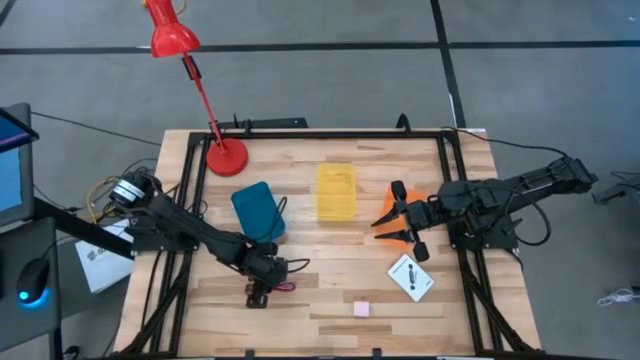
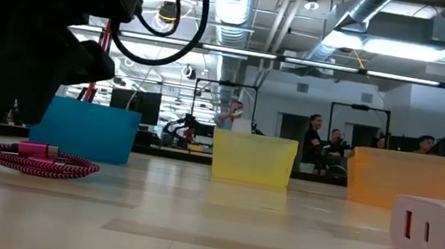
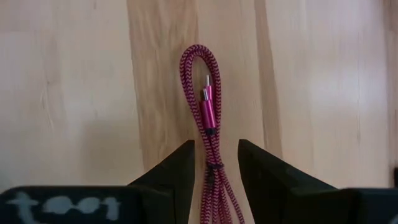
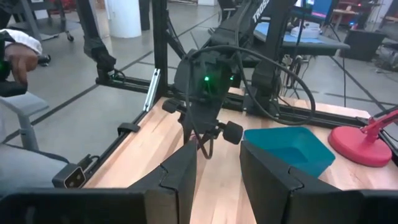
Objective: Pick and place items into bin
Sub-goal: Put the pink charger cable into the blue bin
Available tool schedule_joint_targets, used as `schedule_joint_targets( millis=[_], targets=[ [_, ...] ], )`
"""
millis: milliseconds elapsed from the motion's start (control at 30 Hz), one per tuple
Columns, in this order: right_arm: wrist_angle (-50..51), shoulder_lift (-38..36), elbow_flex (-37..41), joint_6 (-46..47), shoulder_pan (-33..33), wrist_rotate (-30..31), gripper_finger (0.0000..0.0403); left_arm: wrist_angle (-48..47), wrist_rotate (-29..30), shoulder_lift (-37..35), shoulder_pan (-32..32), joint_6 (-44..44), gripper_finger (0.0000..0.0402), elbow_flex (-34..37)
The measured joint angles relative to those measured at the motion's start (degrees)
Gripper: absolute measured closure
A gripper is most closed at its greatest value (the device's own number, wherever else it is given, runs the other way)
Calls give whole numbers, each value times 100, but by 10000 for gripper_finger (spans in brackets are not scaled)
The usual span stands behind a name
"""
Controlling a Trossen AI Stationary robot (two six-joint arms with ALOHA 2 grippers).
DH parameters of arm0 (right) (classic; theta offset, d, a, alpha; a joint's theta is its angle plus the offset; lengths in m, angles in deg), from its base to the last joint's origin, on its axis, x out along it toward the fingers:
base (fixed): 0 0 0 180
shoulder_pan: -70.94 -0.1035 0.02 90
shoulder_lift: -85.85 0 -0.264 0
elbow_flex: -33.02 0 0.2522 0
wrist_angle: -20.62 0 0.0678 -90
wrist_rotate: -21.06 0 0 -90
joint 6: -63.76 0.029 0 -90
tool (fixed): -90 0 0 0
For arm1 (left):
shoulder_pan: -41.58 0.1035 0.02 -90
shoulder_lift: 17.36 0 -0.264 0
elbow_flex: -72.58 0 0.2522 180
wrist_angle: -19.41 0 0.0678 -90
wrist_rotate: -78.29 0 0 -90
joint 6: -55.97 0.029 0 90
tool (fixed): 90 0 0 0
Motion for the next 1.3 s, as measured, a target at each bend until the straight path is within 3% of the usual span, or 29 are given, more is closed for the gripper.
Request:
schedule_joint_targets(
  millis=[467, 967, 1300],
  targets=[
    [52, 0, 0, 0, 0, 2, 284, 389, -107, 357, -154, -321, 292, 4],
    [87, 0, 0, 1, 0, 2, 284, 122, 645, 452, -188, -172, 292, 2],
    [92, 0, 0, 1, 0, 2, 284, -7, 611, 426, -190, -32, 292, 2]
  ],
)
